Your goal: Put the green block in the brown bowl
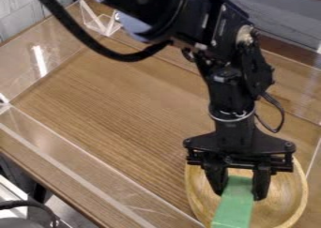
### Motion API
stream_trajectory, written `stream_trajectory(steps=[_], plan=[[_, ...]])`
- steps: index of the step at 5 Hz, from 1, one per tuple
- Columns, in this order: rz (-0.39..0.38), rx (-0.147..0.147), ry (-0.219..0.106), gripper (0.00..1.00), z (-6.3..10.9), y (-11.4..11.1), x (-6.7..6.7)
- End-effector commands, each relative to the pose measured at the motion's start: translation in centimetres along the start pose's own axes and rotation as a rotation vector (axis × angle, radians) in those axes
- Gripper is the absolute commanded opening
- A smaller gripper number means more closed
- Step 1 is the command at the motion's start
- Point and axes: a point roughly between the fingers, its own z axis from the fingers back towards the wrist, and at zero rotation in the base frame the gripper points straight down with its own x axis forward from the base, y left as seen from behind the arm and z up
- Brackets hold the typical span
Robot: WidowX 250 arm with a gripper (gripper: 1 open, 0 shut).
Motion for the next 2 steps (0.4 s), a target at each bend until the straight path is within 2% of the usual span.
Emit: stream_trajectory(steps=[1,2], plan=[[-0.021,-0.051,-0.053,0.00,1.63,-1.56,0.68],[-0.019,-0.054,-0.051,0.00,1.76,-1.69,0.62]])
